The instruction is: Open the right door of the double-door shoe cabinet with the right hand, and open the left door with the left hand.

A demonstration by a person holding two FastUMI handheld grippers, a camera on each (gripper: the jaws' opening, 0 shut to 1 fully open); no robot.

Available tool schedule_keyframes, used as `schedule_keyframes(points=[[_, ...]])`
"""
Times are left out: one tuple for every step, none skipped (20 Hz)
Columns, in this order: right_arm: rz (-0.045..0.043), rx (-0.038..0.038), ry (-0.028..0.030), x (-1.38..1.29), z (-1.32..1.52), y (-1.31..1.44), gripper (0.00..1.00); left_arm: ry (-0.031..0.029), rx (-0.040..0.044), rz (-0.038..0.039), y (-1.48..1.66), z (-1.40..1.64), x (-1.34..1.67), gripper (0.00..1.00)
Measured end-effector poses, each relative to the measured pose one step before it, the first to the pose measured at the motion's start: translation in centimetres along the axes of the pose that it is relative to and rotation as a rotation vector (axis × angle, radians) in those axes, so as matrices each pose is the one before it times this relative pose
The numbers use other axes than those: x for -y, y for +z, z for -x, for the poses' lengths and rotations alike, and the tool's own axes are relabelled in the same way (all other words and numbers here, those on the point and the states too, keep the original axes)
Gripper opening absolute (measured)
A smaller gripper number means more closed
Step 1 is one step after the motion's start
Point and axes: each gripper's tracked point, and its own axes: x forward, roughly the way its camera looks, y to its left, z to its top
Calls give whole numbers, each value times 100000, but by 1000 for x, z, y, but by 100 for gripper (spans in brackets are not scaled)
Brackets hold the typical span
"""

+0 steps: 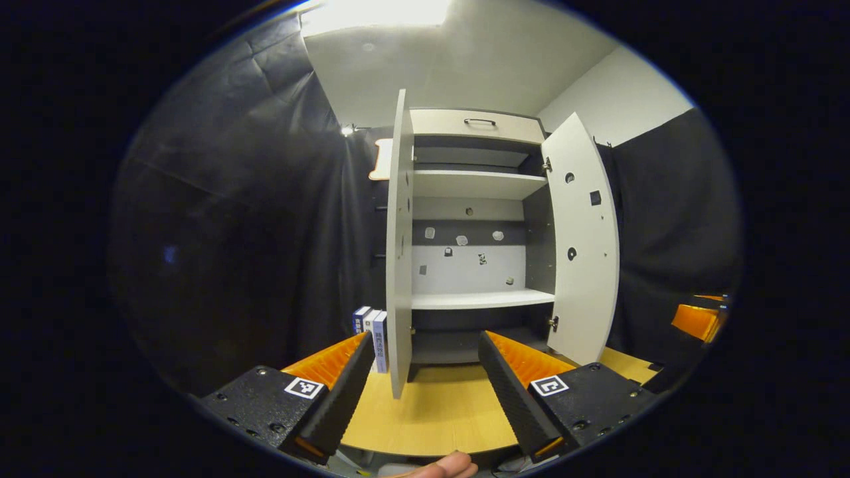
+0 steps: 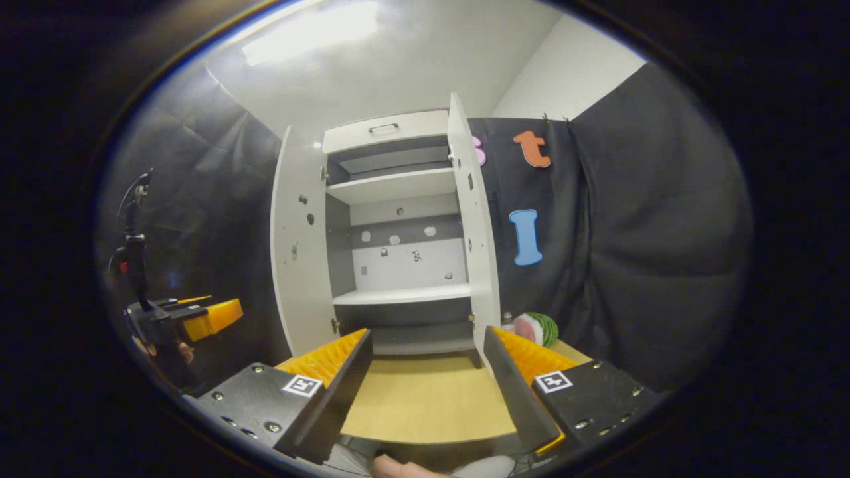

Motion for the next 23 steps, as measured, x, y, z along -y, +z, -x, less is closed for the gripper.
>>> schedule_keyframes(points=[[131, -256, 228, -173, 22, -91, 100, -328, 223, -120, -154, 208, -30, 98], [175, -239, 404, -201, 53, -129, 100, 515, -465, -231, -244, 182, -264, 97], [407, 50, 133, -64, 158, 24, 100, 678, -1034, -599, -441, 149, -250, 97], [420, 153, -311, 27, -16, 61, 100, 425, -475, -550, -179, -53, -39, 97], [233, 283, -300, -76, 67, 90, 100, -367, -357, -359, -49, -20, 94, 99], [387, 194, 257, -247, -33, 5, 100, -593, -706, -138, -303, 34, 193, 98], [440, 10, 463, -165, 46, -6, 100, -960, -868, 146, -277, -56, 264, 98], [593, 50, 415, -192, 77, -16, 100, -1181, -635, 62, -225, -101, 309, 98], [537, 47, 148, -124, 59, -36, 100, -727, -781, -219, -216, -105, 206, 98], [395, -63, 58, -77, -74, -101, 100, -51, -927, -217, -372, -121, -44, 98], [266, -206, 131, -58, -29, -96, 100, 179, -1003, -248, -290, -132, -43, 99], [-13, -426, -29, 55, 3, -209, 100, 279, -860, 24, -273, -3, -46, 98], [-221, -507, 25, 56, -54, -134, 100, -55, -511, -62, -154, -50, 4, 99], [-833, -671, 628, -116, 69, -172, 100, -101, -458, -145, -127, -67, 15, 99], [-1291, -608, 1206, -223, -28, -151, 100, 189, -559, -111, -143, 5, -130, 99], [-1246, -553, 752, -44, -4, -144, 100, 143, -255, 38, -98, -6, -72, 99], [-727, -250, -243, 188, -47, -40, 100, 10, -80, 278, 86, -57, -4, 99], [0, -80, -894, 424, -90, 21, 100, 136, -132, 410, -53, 14, -94, 99], [245, -68, -920, 345, -25, -21, 100, 100, -157, 190, -43, -22, -68, 99], [-16, -60, -526, 47, -93, -66, 100, 134, 254, 6, 78, -26, -57, 99], [-370, -100, -41, 72, 40, -32, 100, 42, 44, -119, 36, -20, 0, 99], [-442, -64, 115, 21, -39, -59, 100, -537, -166, -377, -74, -38, 187, 97], [-387, 25, 119, 3, 72, 27, 100, -451, -392, -123, -129, 27, 120, 99]])
